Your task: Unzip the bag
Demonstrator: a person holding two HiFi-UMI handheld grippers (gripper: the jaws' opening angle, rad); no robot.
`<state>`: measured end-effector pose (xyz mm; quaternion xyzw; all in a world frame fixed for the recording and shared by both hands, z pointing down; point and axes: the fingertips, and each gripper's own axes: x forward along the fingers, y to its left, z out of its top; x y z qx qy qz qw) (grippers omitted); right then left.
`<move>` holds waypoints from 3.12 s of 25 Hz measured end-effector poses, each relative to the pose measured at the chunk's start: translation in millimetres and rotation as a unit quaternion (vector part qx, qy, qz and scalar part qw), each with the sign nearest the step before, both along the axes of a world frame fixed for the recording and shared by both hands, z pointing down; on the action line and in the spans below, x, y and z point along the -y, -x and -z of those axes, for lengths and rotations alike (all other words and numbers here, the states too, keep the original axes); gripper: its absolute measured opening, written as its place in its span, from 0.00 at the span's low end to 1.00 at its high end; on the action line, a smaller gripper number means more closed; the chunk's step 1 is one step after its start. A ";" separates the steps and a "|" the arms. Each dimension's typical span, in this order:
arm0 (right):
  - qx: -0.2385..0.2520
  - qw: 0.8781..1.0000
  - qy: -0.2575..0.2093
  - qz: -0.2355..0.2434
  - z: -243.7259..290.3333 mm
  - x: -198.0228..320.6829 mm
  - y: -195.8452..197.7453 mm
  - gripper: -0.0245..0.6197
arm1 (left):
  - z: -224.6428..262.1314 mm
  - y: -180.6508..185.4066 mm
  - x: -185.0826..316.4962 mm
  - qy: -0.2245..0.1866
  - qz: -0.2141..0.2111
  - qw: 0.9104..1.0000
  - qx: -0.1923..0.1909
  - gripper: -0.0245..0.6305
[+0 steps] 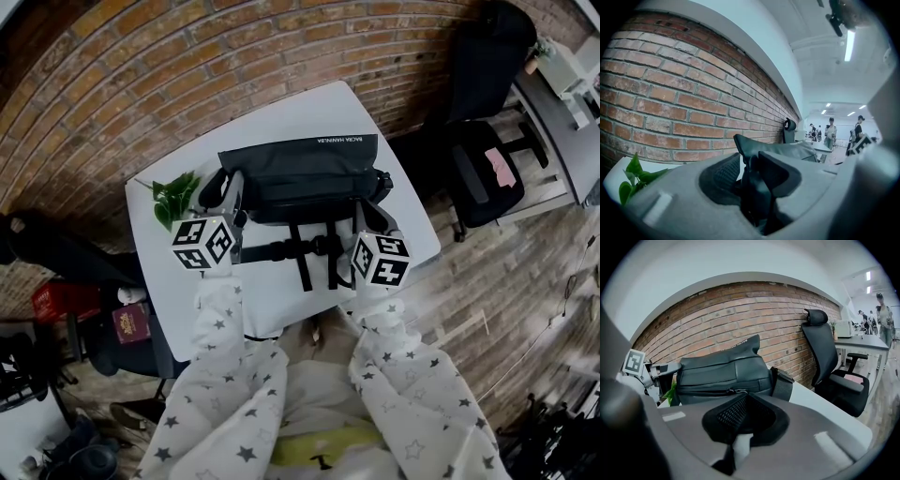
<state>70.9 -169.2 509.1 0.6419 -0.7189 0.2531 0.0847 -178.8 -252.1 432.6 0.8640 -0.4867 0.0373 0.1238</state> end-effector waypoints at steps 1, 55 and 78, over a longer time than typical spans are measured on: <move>0.000 1.000 0.000 0.000 0.1 0.4 0.0 0.07 | -0.3 0.2 0.2 0.000 0.000 1.000 0.001 0.22; 0.019 0.983 -0.133 0.122 84.1 -8.6 -19.4 0.05 | 7.5 -5.1 -84.9 0.010 0.020 0.999 0.028 0.04; 0.045 0.962 -0.240 0.119 160.8 -10.8 -13.5 0.05 | 69.7 14.9 -101.0 -0.061 0.057 0.996 0.017 0.04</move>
